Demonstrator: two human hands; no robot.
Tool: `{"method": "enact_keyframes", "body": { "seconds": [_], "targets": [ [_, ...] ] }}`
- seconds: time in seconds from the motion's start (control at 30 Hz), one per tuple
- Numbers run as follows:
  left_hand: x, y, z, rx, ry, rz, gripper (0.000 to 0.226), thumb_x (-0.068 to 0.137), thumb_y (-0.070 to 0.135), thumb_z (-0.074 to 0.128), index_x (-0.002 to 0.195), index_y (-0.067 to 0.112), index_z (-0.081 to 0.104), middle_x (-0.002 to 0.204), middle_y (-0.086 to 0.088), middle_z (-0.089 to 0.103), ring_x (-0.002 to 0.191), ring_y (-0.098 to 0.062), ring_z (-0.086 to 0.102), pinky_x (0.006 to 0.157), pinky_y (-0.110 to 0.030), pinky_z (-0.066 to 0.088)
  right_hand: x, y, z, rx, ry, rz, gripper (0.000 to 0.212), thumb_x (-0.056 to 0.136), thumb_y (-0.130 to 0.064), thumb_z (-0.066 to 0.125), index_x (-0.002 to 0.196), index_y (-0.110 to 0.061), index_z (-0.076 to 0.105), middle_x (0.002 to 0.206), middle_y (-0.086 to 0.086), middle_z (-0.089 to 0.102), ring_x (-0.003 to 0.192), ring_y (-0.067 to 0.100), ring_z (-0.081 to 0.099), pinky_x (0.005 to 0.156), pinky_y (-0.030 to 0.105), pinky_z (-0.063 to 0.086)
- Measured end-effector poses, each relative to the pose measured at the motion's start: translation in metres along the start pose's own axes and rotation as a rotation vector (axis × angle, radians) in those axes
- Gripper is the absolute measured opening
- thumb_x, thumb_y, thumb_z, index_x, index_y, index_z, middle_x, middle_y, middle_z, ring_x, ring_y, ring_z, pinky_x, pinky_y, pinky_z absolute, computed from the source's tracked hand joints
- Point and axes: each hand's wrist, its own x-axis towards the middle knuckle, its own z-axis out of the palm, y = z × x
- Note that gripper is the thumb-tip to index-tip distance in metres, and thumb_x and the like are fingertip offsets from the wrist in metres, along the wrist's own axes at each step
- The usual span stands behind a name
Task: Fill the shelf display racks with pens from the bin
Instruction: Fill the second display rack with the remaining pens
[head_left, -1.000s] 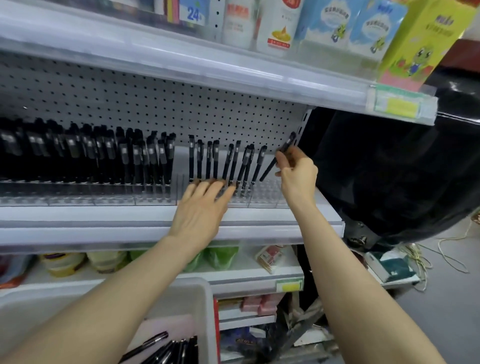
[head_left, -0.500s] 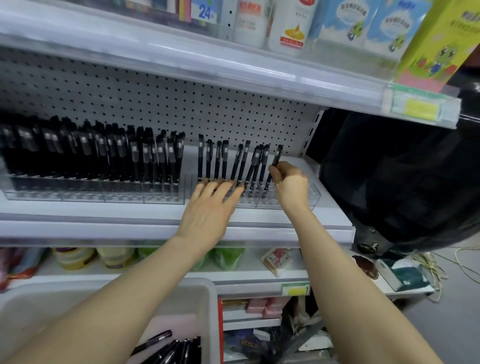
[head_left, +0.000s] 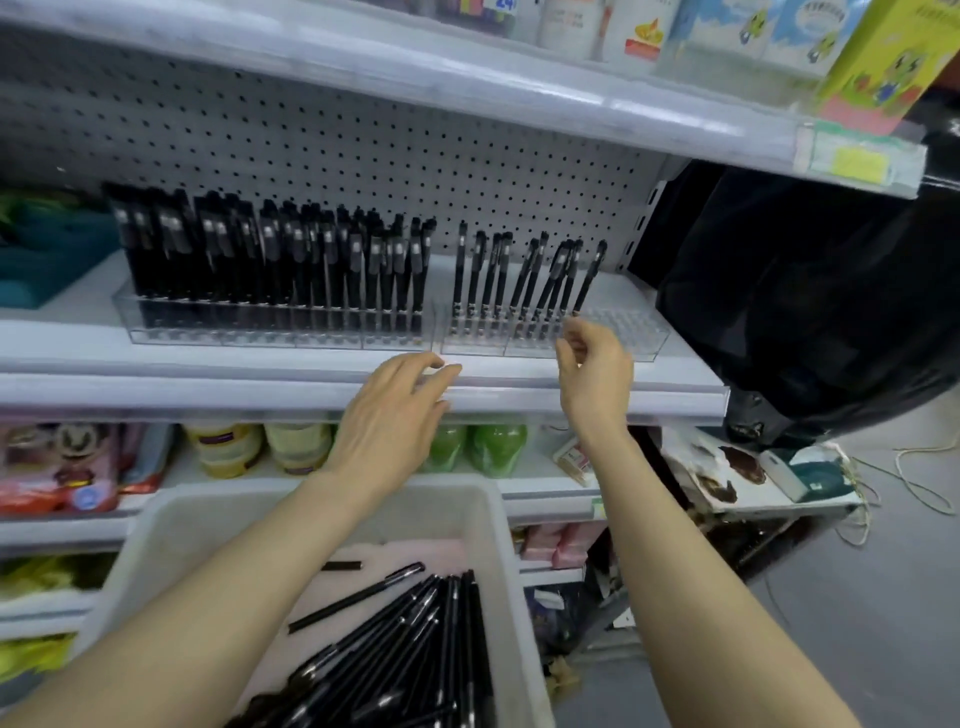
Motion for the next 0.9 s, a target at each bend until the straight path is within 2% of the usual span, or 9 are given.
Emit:
{"method": "enact_keyframes", "body": {
  "seconds": [0.1, 0.17, 0.3, 0.4, 0.43, 0.53, 0.63, 0.73, 0.9],
  "targets": [
    [-0.035, -0.022, -0.004, -0.026, 0.015, -0.019, 0.036, 0.090, 0.016, 0.063, 0.126, 0.012, 0.062, 0.120, -0.009, 0.060, 0.107, -0.031, 0.055, 0.089, -0.042, 0.050, -0.048, -0.019, 0.014, 0.053, -0.049, -0.001, 0.023, 0.094, -0.011, 0.058, 0.115, -0.009, 0.069, 0.107, 0.008, 0.068, 0.096, 0.023, 0.064, 0.090, 0.037, 0.050],
    [-0.059, -0.033, -0.005, -0.030, 0.033, -0.033, 0.033, 0.090, 0.017, 0.062, 0.123, 0.011, 0.064, 0.116, -0.009, 0.061, 0.104, -0.030, 0.056, 0.087, -0.041, 0.050, -0.083, -0.030, 0.023, 0.063, -0.096, -0.032, 0.021, 0.094, -0.010, 0.058, 0.112, -0.010, 0.070, 0.107, 0.007, 0.068, 0.095, 0.021, 0.064, 0.086, 0.028, 0.048],
    [-0.101, -0.051, -0.009, -0.044, 0.019, -0.066, 0.038, 0.094, 0.028, 0.045, 0.122, 0.013, 0.065, 0.115, -0.006, 0.060, 0.104, -0.027, 0.053, 0.087, -0.039, 0.047, -0.142, -0.044, 0.043, 0.070, -0.152, -0.082, 0.017, 0.090, -0.007, 0.061, 0.101, -0.010, 0.073, 0.097, 0.004, 0.071, 0.087, 0.016, 0.062, 0.075, 0.015, 0.037],
    [-0.122, -0.068, -0.003, 0.020, -0.075, -0.083, 0.044, 0.092, 0.032, 0.041, 0.127, 0.015, 0.062, 0.116, -0.009, 0.060, 0.103, -0.031, 0.054, 0.094, -0.041, 0.041, -0.175, -0.043, 0.060, 0.062, -0.264, -0.026, 0.016, 0.091, -0.010, 0.060, 0.099, -0.014, 0.074, 0.094, -0.004, 0.070, 0.081, 0.007, 0.058, 0.071, 0.011, 0.037],
    [-0.127, -0.072, 0.000, 0.048, -0.099, -0.067, 0.045, 0.092, 0.031, 0.041, 0.129, 0.015, 0.060, 0.115, -0.010, 0.060, 0.102, -0.032, 0.055, 0.097, -0.042, 0.038, -0.183, -0.041, 0.065, 0.059, -0.334, 0.004, 0.016, 0.091, -0.010, 0.060, 0.098, -0.014, 0.074, 0.093, -0.005, 0.070, 0.079, 0.006, 0.058, 0.070, 0.012, 0.039],
    [-0.133, -0.076, 0.005, 0.085, -0.103, -0.040, 0.045, 0.088, 0.024, 0.050, 0.131, 0.013, 0.058, 0.113, -0.012, 0.060, 0.102, -0.034, 0.055, 0.103, -0.044, 0.032, -0.198, -0.031, 0.075, -0.060, -0.612, 0.035, 0.016, 0.087, -0.012, 0.062, 0.096, -0.016, 0.074, 0.099, 0.000, 0.071, 0.089, 0.016, 0.063, 0.079, 0.029, 0.050],
    [-0.133, -0.068, 0.007, 0.089, -0.071, -0.060, 0.046, 0.084, 0.016, 0.065, 0.130, 0.014, 0.059, 0.112, -0.013, 0.059, 0.103, -0.035, 0.052, 0.104, -0.044, 0.029, -0.201, -0.021, 0.079, -0.177, -0.824, 0.010, 0.015, 0.080, -0.013, 0.068, 0.094, -0.017, 0.074, 0.102, 0.004, 0.066, 0.093, 0.020, 0.063, 0.083, 0.032, 0.052],
    [-0.132, -0.065, 0.008, 0.095, -0.046, -0.072, 0.047, 0.082, 0.014, 0.071, 0.128, 0.014, 0.060, 0.109, -0.012, 0.060, 0.102, -0.034, 0.049, 0.105, -0.044, 0.027, -0.198, -0.015, 0.082, -0.212, -0.904, 0.013, 0.018, 0.074, -0.014, 0.077, 0.092, -0.016, 0.075, 0.102, 0.003, 0.064, 0.093, 0.019, 0.063, 0.085, 0.028, 0.051],
    [-0.132, -0.066, 0.008, 0.089, -0.051, -0.074, 0.043, 0.087, 0.018, 0.064, 0.130, 0.017, 0.058, 0.111, -0.010, 0.060, 0.103, -0.033, 0.049, 0.106, -0.044, 0.029, -0.195, -0.015, 0.084, -0.200, -0.917, -0.021, 0.011, 0.075, -0.012, 0.076, 0.085, -0.014, 0.073, 0.089, 0.000, 0.064, 0.086, 0.018, 0.062, 0.077, 0.024, 0.047]
  ]
}}
